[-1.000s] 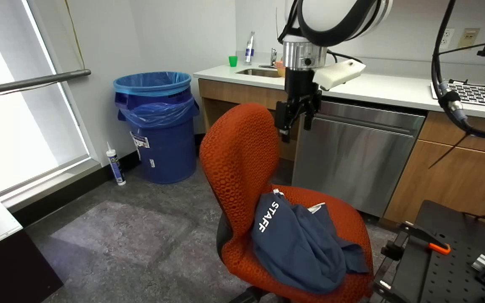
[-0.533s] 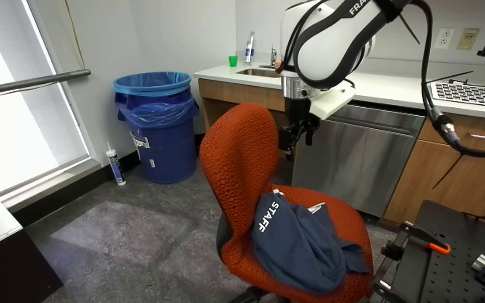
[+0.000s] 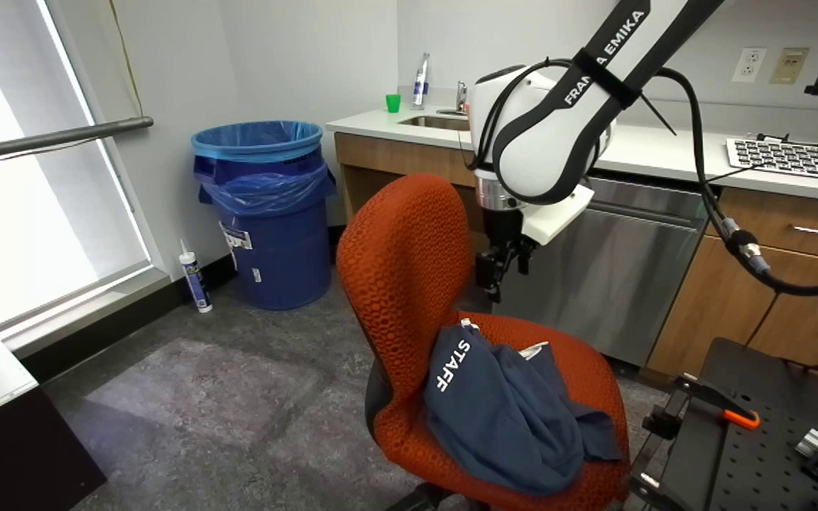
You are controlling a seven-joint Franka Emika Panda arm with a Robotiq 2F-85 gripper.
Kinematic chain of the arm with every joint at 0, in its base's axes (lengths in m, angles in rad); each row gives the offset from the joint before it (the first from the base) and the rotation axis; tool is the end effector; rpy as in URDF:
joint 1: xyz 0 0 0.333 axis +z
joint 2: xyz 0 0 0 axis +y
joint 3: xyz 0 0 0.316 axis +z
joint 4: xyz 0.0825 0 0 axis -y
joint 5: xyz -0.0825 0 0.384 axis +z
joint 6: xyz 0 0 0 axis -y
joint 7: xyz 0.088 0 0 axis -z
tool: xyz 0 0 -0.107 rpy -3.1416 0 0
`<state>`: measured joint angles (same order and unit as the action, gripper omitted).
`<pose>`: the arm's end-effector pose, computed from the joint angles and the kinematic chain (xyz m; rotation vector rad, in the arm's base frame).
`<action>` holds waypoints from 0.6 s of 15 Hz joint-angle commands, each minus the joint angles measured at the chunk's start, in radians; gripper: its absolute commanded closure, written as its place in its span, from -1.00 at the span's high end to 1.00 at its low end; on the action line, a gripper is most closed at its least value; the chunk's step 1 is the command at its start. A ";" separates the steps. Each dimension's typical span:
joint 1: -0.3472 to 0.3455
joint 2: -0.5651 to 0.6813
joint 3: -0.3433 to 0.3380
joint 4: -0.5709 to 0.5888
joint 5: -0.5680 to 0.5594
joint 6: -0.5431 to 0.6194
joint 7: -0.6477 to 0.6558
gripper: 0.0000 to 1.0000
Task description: Pick up the shirt from the seat and hang it on the backrest of the chair
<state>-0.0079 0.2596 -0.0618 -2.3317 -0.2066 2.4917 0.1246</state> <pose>0.5076 -0.0351 0.2180 3.0028 -0.0331 -0.1448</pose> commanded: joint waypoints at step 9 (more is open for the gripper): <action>0.006 0.019 -0.008 0.021 0.003 0.007 -0.003 1.00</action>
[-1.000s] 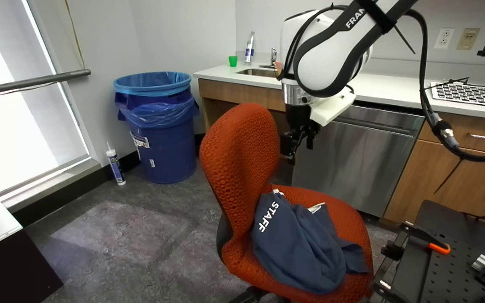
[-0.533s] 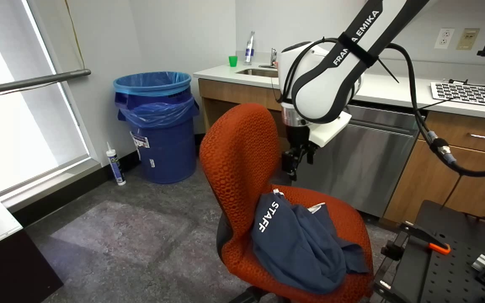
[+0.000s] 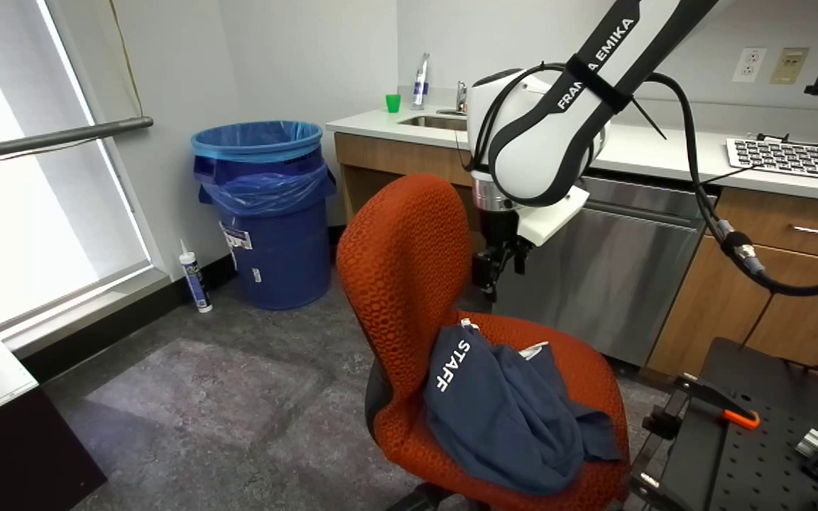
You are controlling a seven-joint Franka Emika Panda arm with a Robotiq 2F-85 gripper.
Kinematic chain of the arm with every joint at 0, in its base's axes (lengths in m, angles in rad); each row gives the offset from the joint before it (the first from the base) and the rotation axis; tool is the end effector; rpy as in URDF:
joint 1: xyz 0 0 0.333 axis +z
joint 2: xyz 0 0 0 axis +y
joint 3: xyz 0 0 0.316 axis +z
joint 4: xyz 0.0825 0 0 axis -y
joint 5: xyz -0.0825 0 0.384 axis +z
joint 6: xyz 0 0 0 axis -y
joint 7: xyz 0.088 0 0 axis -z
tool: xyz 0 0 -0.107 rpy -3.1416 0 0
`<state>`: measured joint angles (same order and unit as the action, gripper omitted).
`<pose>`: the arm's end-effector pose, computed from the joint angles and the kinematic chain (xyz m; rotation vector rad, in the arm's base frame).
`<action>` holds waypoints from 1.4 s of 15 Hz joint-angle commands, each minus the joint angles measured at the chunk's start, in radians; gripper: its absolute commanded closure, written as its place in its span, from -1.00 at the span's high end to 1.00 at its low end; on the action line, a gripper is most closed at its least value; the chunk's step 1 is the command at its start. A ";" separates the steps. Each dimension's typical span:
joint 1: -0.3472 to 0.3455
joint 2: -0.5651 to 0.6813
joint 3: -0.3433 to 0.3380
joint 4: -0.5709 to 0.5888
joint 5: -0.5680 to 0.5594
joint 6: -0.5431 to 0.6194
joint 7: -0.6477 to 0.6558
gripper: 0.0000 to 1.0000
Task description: Pick up the shirt from the seat and hang it on the backrest of the chair
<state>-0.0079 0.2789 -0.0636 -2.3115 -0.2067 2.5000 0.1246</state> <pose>0.5143 -0.0363 0.2158 3.0026 -0.0345 -0.1312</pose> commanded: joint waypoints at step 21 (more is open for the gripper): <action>0.199 0.609 -0.159 0.373 -0.010 0.229 0.188 1.00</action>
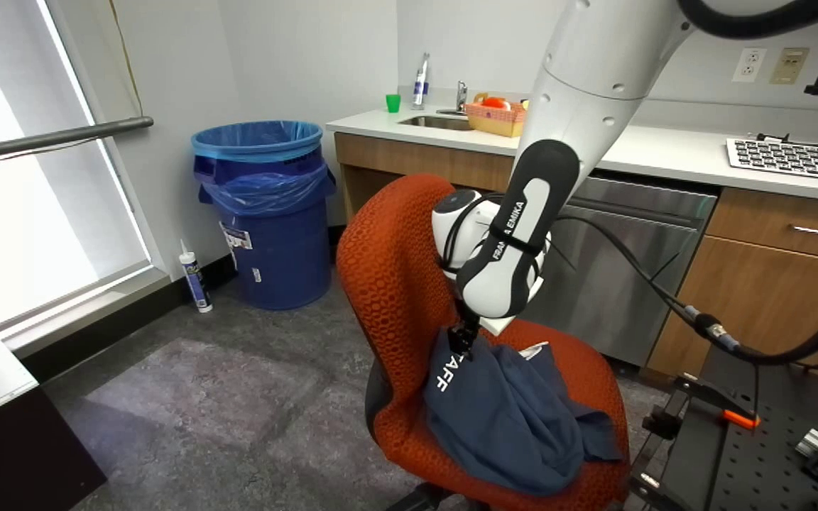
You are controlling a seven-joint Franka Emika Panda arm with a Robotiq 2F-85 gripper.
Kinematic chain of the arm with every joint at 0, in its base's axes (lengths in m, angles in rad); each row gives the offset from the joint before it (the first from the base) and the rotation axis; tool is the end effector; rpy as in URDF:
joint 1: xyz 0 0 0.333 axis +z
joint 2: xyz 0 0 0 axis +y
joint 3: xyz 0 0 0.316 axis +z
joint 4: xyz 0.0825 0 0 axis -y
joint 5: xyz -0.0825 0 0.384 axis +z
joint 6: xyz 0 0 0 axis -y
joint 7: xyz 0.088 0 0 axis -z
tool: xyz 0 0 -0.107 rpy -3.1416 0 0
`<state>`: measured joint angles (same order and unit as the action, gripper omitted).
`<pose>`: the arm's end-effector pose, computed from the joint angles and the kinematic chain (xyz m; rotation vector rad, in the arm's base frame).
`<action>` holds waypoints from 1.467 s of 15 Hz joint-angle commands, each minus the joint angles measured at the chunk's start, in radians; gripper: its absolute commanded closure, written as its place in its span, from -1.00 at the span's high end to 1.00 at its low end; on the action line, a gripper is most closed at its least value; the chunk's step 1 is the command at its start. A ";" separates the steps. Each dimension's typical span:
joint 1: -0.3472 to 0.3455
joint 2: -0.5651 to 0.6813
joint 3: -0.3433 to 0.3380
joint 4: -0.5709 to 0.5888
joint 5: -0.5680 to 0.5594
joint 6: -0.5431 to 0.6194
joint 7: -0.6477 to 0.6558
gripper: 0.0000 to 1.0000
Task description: Pick up the shirt from the seat and hang it on the backrest of the chair
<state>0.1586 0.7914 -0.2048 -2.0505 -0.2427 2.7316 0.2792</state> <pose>0.5531 -0.0253 0.0451 2.8946 -0.0644 -0.1175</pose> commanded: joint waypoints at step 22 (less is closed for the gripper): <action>-0.105 -0.106 0.036 0.105 0.085 -0.138 -0.143 -0.99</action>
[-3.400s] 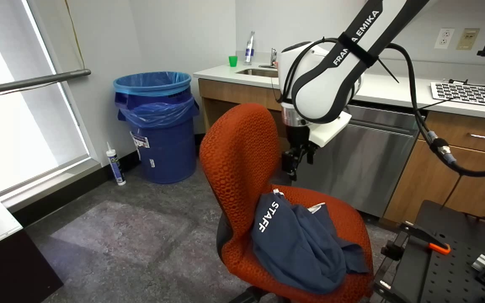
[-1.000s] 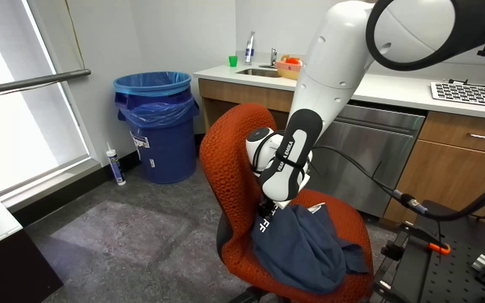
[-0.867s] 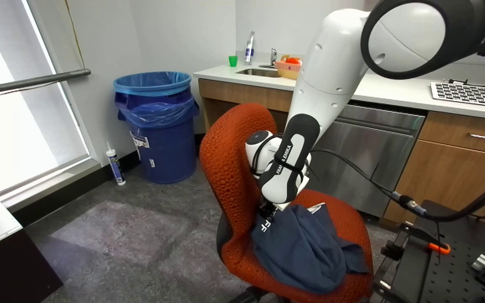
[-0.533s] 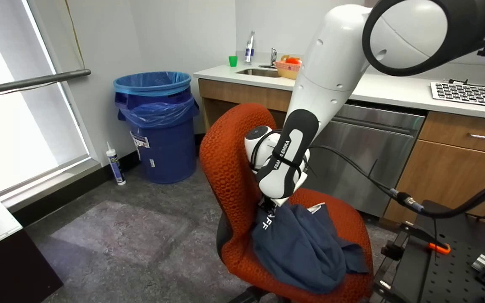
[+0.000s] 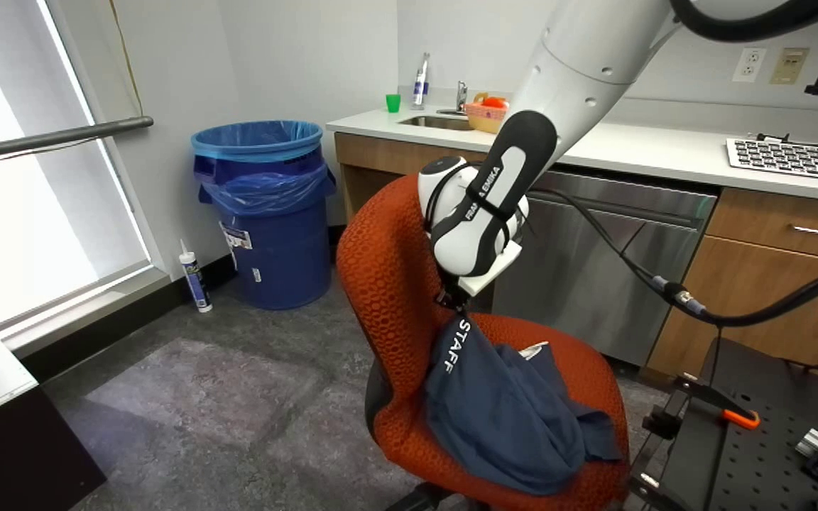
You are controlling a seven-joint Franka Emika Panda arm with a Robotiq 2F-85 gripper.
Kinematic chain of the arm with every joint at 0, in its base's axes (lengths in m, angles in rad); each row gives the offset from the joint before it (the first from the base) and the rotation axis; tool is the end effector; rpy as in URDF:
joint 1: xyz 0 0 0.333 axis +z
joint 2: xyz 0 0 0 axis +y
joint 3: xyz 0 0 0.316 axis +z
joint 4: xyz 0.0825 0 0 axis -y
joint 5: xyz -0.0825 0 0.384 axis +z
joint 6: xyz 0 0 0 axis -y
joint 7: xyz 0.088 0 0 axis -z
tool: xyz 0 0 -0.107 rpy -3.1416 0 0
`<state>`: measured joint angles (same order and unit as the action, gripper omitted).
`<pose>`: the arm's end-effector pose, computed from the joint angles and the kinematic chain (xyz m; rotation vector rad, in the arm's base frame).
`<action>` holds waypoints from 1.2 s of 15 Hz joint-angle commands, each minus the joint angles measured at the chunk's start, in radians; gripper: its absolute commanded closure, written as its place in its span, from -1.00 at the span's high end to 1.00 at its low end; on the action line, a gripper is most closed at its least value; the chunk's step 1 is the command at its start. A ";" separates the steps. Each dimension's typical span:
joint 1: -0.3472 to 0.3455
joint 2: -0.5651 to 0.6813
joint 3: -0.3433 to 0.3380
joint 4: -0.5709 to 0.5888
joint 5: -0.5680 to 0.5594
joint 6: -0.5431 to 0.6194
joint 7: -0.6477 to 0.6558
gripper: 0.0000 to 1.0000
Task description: Pick up the shirt from the seat and hang it on the backrest of the chair
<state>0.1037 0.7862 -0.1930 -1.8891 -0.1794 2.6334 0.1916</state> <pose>0.6123 -0.0496 0.0886 2.9165 -0.1001 -0.0375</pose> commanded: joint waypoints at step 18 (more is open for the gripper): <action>-0.086 -0.350 0.133 0.111 0.092 -0.197 -0.084 -0.99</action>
<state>0.0227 0.4759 -0.0695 -1.8482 -0.1096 2.5114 0.1184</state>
